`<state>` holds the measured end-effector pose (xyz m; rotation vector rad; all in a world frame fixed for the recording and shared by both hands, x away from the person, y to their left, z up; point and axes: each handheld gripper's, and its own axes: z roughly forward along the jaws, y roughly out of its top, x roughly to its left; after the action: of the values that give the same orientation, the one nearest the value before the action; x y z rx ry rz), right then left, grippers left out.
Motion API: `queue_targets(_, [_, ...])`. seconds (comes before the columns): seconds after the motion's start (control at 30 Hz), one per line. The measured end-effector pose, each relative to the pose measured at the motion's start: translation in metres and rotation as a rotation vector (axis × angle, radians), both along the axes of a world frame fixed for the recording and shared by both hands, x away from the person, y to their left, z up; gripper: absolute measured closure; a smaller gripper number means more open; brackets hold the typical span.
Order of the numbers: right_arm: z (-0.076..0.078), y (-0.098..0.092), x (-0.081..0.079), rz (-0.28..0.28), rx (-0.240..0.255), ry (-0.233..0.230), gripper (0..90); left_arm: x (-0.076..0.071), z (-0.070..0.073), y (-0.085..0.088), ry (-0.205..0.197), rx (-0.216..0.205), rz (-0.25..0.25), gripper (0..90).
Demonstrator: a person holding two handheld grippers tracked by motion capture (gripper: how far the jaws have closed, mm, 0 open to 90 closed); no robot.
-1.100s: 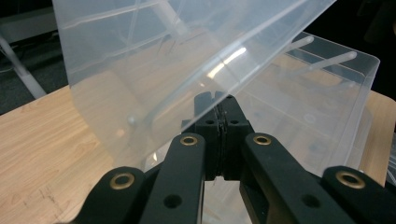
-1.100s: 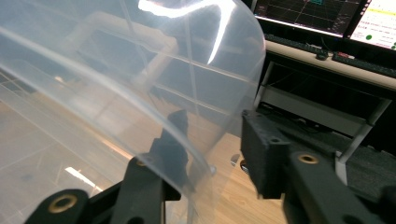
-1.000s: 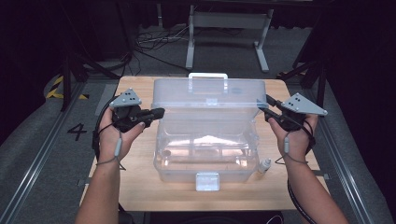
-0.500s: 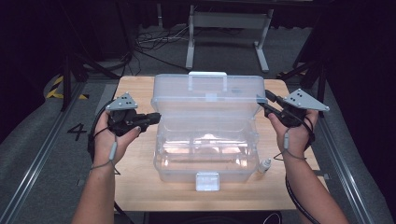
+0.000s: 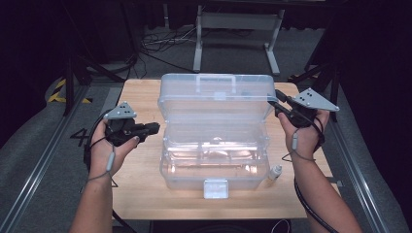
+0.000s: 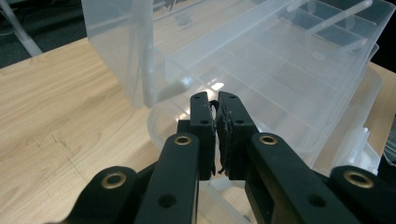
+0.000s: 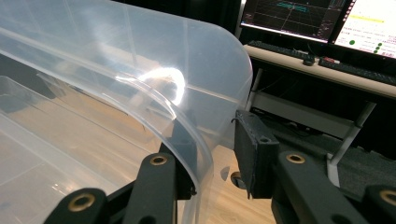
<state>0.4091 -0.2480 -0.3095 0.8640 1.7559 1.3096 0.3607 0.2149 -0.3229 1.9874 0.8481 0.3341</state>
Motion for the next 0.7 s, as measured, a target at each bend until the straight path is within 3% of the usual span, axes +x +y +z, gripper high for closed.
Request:
queue_targets(0.5, [0.004, 0.001, 0.018, -0.012, -0.006, 0.005, 72.3, -0.007, -0.013, 0.015, 0.045, 0.017, 0.026, 86.9])
queue_targets(0.7, [0.006, 0.001, 0.025, -0.016, -0.010, 0.020, 72.9, -0.011, -0.025, 0.016, 0.074, 0.017, 0.000, 87.8])
